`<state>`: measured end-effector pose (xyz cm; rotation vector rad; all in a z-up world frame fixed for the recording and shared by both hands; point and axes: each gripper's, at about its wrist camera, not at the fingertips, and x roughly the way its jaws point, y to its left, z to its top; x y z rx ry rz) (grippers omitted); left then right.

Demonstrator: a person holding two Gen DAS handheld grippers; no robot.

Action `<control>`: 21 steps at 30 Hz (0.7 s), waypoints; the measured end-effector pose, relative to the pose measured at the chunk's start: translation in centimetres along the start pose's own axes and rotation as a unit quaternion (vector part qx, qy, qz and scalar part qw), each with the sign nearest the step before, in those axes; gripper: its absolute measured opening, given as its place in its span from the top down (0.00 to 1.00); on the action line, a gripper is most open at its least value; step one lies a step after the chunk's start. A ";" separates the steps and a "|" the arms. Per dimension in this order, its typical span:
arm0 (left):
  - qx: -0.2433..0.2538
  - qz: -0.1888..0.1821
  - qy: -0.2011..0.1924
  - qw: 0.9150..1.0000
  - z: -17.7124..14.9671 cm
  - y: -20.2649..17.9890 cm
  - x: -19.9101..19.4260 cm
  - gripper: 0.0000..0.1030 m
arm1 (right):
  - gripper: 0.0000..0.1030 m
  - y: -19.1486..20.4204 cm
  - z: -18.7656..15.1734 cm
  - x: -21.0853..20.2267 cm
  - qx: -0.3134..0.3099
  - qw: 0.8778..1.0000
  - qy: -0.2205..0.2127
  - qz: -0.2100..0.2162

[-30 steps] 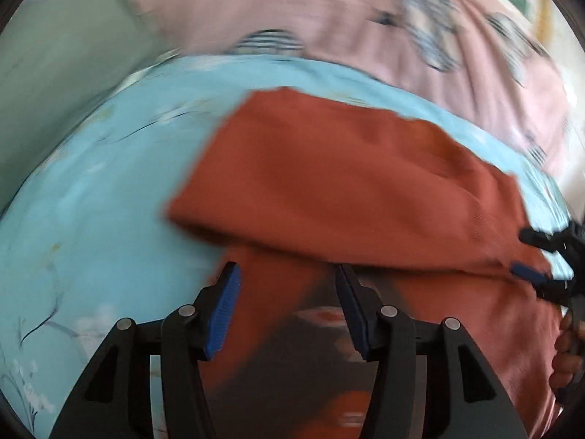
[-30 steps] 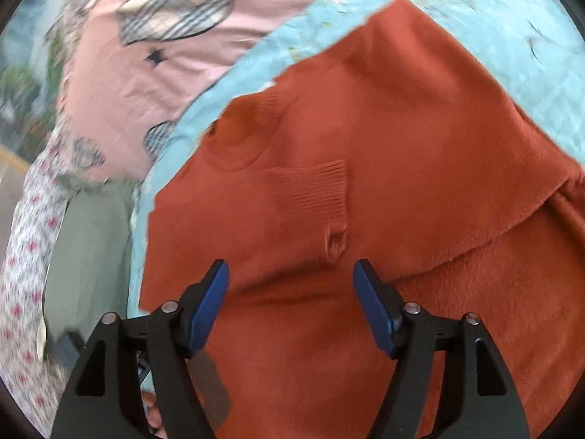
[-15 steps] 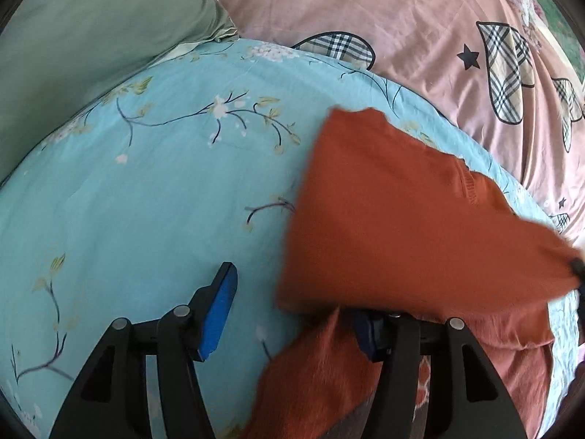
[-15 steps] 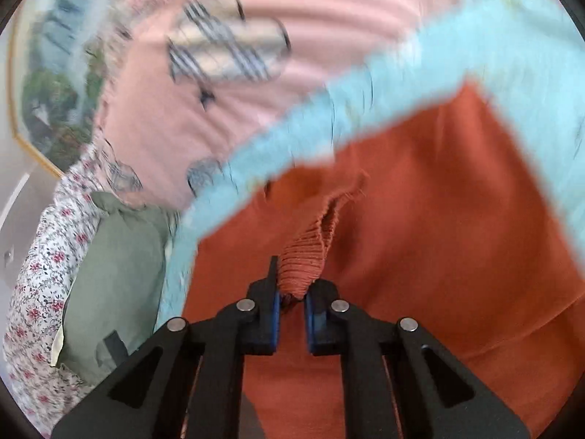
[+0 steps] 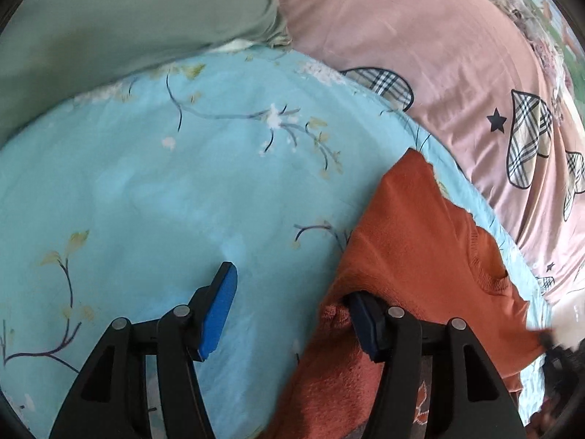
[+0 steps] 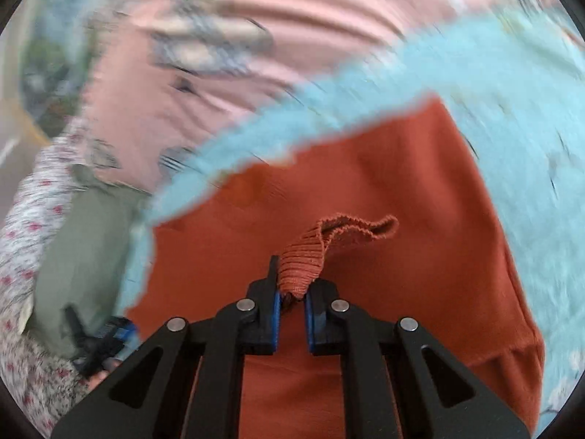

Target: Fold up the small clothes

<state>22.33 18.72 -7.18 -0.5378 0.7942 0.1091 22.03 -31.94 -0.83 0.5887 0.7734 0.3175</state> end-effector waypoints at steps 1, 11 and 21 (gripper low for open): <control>0.005 0.001 0.001 1.000 -0.1 0.0 0.1 0.41 | 0.89 0.9 0.3 -0.8 -0.016 1.000 -0.018 0.007; 0.086 0.020 0.003 0.996 -1.7 -2.2 -0.5 0.36 | 0.89 -4.5 -2.0 1.1 0.020 0.995 0.045 -0.089; 0.059 0.011 0.023 0.998 -0.9 -0.6 -0.1 0.36 | 0.84 -4.8 -2.7 2.3 -0.008 0.986 0.076 -0.147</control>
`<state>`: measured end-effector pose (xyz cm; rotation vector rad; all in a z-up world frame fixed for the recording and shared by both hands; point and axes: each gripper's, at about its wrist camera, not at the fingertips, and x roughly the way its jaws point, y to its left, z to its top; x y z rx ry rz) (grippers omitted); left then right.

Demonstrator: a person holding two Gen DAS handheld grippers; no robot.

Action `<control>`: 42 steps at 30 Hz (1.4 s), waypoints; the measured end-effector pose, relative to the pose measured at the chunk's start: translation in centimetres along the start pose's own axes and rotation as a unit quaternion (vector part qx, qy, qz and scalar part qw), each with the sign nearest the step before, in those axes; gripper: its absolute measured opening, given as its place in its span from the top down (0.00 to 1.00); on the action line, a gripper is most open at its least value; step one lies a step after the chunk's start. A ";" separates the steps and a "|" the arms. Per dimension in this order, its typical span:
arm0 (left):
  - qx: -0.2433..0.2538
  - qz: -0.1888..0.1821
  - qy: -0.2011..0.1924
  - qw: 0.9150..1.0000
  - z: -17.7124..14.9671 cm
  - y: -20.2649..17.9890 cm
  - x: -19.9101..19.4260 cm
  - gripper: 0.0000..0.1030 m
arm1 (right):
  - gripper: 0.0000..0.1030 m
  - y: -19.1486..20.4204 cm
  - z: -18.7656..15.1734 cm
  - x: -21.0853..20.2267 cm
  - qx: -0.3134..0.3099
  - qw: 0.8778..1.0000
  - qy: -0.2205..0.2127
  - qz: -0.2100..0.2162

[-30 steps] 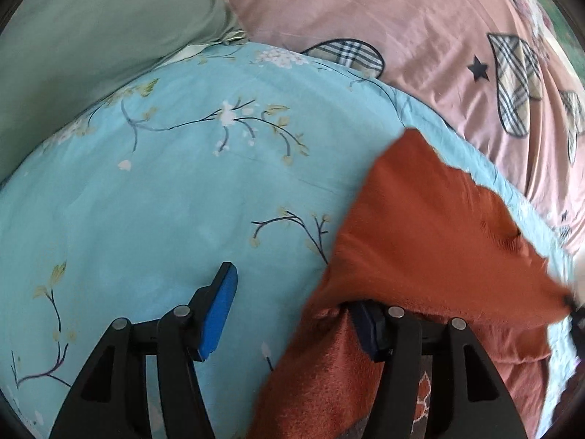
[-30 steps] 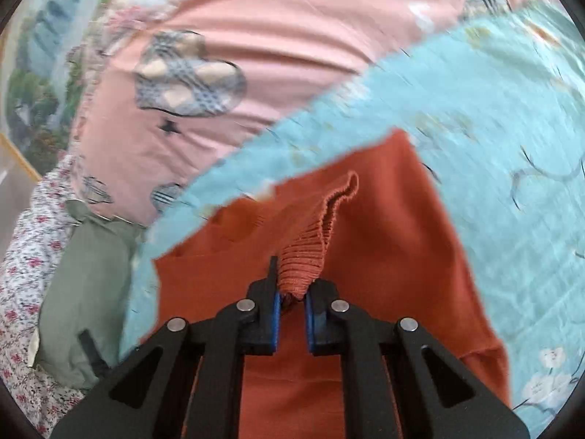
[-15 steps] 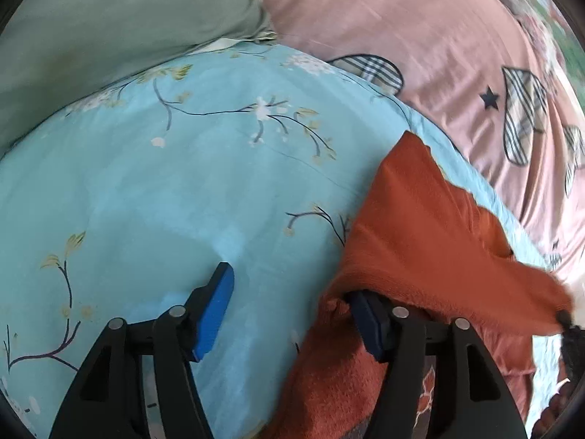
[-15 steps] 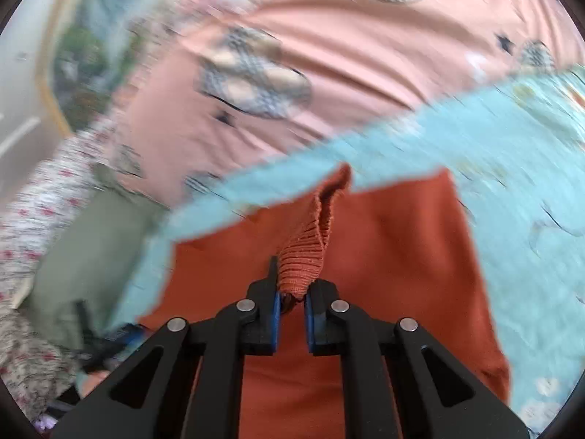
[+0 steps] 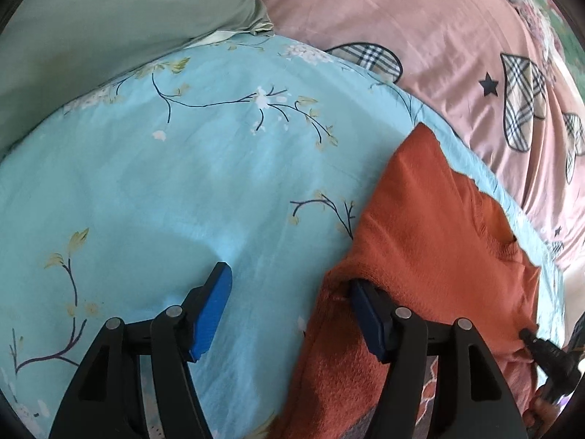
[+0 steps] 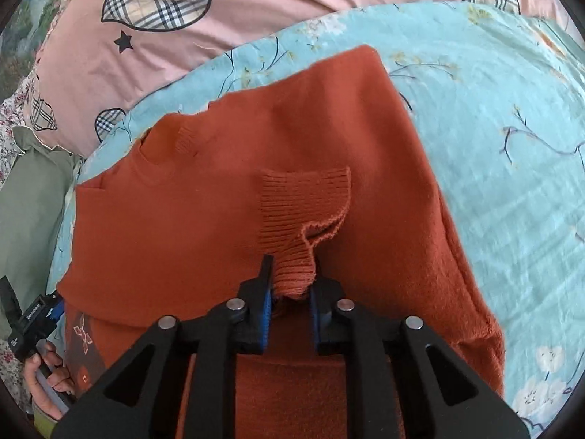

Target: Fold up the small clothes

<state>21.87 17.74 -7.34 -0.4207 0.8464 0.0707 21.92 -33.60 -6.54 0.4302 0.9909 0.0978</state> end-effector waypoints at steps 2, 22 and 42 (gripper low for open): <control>0.013 -0.001 0.012 1.000 -0.1 0.0 -0.1 0.36 | 0.79 -0.2 -0.2 -0.8 0.004 1.000 -0.001 -0.005; 0.122 -0.117 0.108 0.980 -10.7 3.9 -12.6 0.24 | 0.50 -2.6 -12.5 -15.7 -0.020 0.997 0.011 0.077; 0.101 -0.238 0.170 0.951 -18.7 4.7 -16.4 0.20 | 0.43 -7.0 -21.9 -17.2 0.045 0.978 0.059 0.195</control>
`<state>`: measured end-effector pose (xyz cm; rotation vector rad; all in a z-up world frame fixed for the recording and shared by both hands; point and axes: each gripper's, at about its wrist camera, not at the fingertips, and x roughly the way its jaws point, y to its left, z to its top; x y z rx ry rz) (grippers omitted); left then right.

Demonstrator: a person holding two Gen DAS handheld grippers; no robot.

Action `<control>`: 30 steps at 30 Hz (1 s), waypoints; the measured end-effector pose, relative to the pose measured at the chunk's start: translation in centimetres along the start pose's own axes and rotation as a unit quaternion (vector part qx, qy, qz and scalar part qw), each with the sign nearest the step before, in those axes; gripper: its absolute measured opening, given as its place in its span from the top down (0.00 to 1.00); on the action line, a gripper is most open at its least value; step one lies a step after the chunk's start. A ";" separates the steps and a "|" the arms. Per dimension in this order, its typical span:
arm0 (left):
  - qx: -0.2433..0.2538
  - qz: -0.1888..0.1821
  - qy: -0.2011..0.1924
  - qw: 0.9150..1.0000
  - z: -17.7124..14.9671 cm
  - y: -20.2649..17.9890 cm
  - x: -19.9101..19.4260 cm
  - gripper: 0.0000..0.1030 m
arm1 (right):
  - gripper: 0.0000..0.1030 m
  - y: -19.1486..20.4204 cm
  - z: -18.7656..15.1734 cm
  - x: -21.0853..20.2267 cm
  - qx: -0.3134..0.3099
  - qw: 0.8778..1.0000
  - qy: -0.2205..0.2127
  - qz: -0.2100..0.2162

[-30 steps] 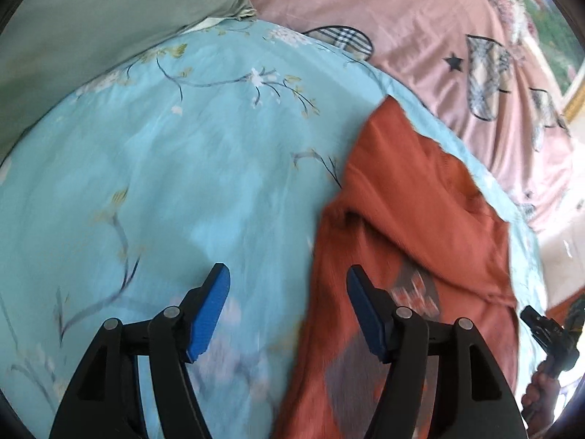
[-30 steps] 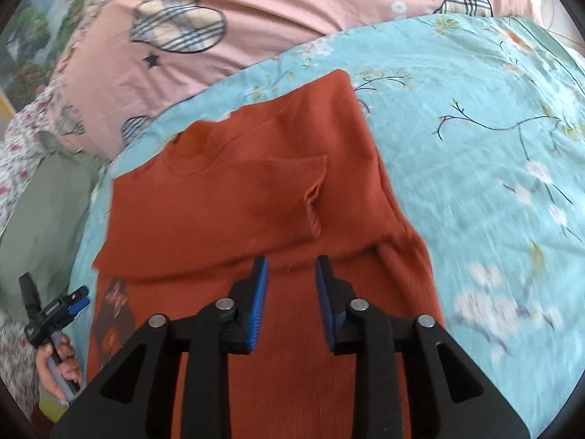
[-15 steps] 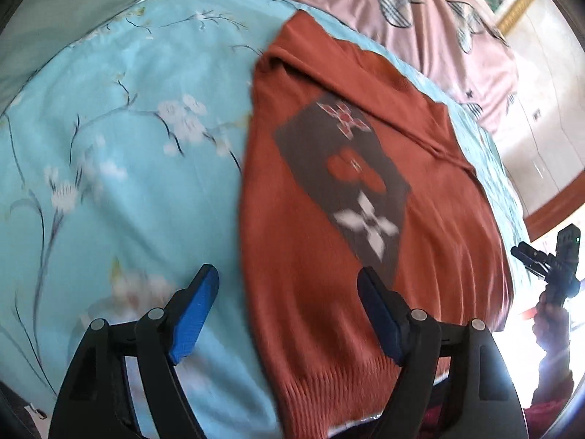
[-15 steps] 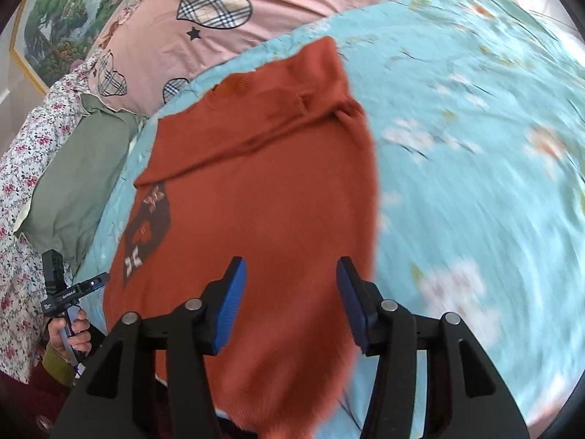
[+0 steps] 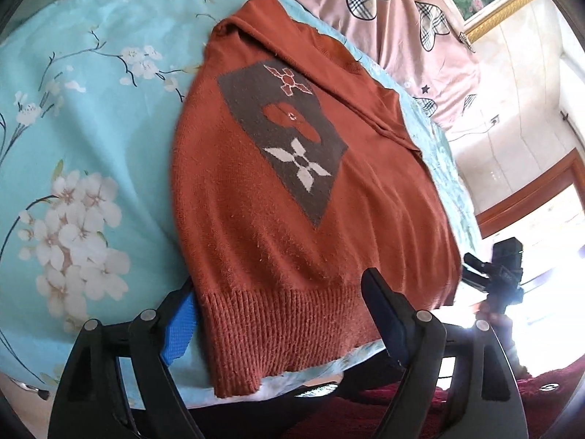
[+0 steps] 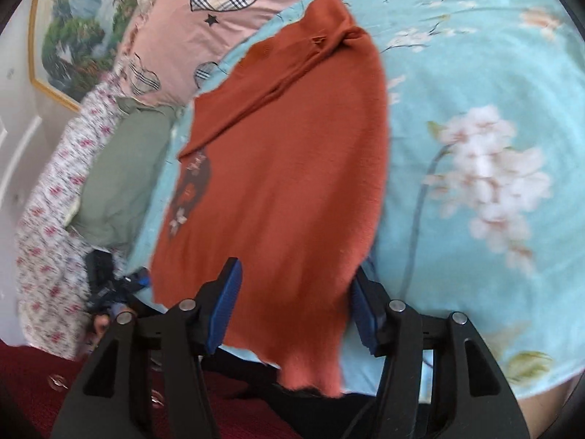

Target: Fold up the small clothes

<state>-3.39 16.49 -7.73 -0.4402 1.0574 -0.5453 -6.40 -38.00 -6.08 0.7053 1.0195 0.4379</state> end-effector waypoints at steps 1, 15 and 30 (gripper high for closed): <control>-0.001 -0.002 0.000 1.000 0.1 0.0 0.0 0.22 | 0.43 0.0 0.0 0.0 0.000 1.000 0.000 0.005; -0.002 0.000 -0.010 1.000 -1.0 0.6 -0.4 0.94 | 0.91 -1.6 -1.0 -0.7 0.006 1.000 -0.006 0.015; 0.038 -0.015 -0.185 0.982 9.0 -5.0 -6.5 0.95 | 0.92 3.1 7.3 -5.7 -0.017 0.988 -0.137 0.067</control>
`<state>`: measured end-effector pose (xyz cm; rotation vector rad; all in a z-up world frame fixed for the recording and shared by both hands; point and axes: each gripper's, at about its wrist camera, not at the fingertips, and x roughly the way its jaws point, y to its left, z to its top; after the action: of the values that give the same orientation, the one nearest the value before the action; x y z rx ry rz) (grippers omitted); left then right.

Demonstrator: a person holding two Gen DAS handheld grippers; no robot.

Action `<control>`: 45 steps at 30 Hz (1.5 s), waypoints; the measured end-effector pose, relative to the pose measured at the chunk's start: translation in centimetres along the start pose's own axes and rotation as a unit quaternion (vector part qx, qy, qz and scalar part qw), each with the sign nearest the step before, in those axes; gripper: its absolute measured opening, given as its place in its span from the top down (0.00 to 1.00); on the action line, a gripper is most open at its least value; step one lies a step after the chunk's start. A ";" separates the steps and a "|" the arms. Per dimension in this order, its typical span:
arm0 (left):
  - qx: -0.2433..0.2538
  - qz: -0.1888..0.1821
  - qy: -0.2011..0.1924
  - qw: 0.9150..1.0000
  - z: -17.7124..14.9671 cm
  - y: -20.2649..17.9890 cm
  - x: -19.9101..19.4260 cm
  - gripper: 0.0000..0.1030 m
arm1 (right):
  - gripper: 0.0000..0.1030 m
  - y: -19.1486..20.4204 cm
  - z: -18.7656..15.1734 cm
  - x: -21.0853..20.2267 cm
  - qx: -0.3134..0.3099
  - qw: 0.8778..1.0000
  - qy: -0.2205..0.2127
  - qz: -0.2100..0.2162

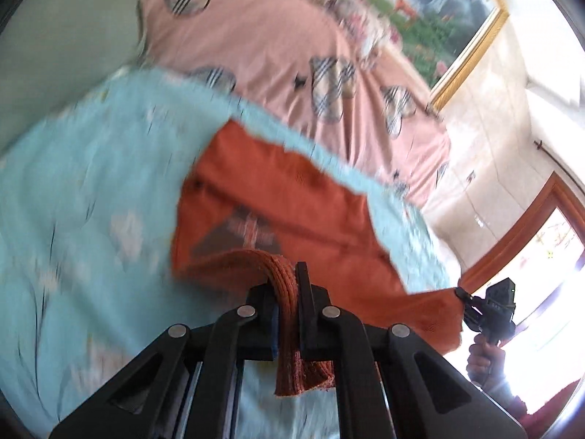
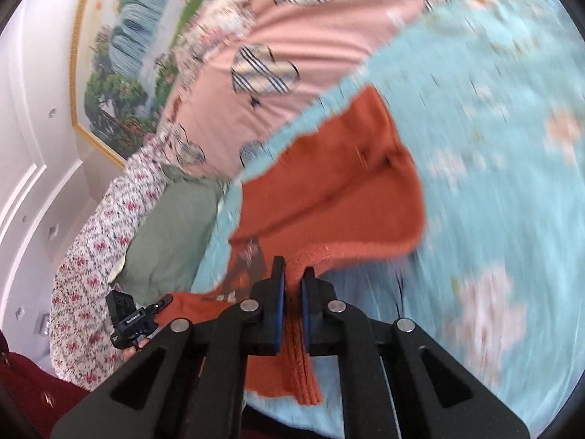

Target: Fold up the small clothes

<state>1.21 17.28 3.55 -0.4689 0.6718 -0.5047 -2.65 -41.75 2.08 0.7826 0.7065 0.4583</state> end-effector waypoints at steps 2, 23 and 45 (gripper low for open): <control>0.006 0.000 -0.019 1.000 2.5 -0.7 1.3 0.95 | 0.92 0.6 2.0 0.7 -0.012 1.000 -0.011 -0.005; 0.018 0.106 0.010 0.994 14.9 5.3 22.6 0.95 | 0.92 -8.4 17.1 18.9 -0.003 0.988 0.034 -0.150; 0.147 0.124 0.152 0.969 7.5 0.5 31.5 0.65 | 0.82 -2.1 9.8 26.6 -0.247 0.928 0.217 -0.176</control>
<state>27.67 1.35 -6.09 -0.0237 0.9199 -0.4331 22.85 -31.46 -5.20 0.0638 1.0657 0.4578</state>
